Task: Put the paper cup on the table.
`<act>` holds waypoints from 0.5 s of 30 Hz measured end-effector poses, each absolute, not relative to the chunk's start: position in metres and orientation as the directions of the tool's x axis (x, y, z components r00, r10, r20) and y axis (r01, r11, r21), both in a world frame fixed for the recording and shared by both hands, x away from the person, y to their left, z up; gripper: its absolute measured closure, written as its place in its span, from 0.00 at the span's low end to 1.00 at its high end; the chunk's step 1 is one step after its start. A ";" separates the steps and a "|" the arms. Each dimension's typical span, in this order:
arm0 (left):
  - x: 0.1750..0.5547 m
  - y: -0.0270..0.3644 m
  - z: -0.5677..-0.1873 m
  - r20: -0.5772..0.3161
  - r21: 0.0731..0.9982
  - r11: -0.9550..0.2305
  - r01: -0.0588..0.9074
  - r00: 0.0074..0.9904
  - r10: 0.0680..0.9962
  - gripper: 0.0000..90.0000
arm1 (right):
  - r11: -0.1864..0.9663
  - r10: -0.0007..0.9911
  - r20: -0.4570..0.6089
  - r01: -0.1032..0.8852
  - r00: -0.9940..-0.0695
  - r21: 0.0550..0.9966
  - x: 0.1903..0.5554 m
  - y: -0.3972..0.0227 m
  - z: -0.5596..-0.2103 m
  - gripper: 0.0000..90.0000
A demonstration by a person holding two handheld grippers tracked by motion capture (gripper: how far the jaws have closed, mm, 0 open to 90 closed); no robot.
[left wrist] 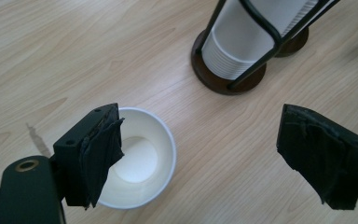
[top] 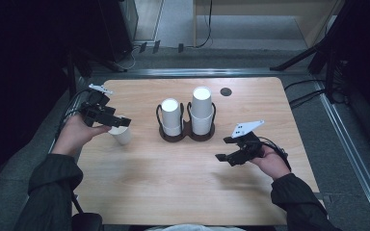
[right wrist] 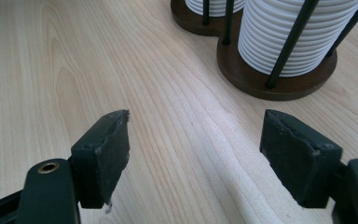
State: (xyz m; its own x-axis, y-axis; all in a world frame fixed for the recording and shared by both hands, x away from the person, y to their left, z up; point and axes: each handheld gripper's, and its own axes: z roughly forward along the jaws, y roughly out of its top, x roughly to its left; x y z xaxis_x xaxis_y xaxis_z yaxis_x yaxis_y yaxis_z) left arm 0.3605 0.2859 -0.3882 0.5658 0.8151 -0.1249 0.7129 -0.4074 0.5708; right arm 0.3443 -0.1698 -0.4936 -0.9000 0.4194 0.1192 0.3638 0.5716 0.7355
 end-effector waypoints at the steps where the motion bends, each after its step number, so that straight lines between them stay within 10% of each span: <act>1: 0.358 0.283 -0.389 -0.124 0.574 -0.410 0.709 0.569 0.813 0.16 | 0.571 0.419 0.120 0.364 -0.900 0.736 0.344 -0.170 -0.494 0.27; 15: 0.329 0.245 -0.392 -0.167 0.635 -0.424 0.646 0.650 0.742 0.16 | 0.562 0.413 0.135 0.368 -0.901 0.741 0.342 -0.166 -0.493 0.27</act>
State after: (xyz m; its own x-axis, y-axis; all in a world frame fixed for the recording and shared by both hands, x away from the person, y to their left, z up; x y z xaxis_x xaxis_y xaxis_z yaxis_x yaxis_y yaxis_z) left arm 0.3294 0.2452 -0.3921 0.6497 0.7417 -0.1668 0.6465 -0.4235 0.6346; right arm 0.3423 -0.1656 -0.4934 -0.9008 0.4127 0.1348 0.3682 0.5616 0.7410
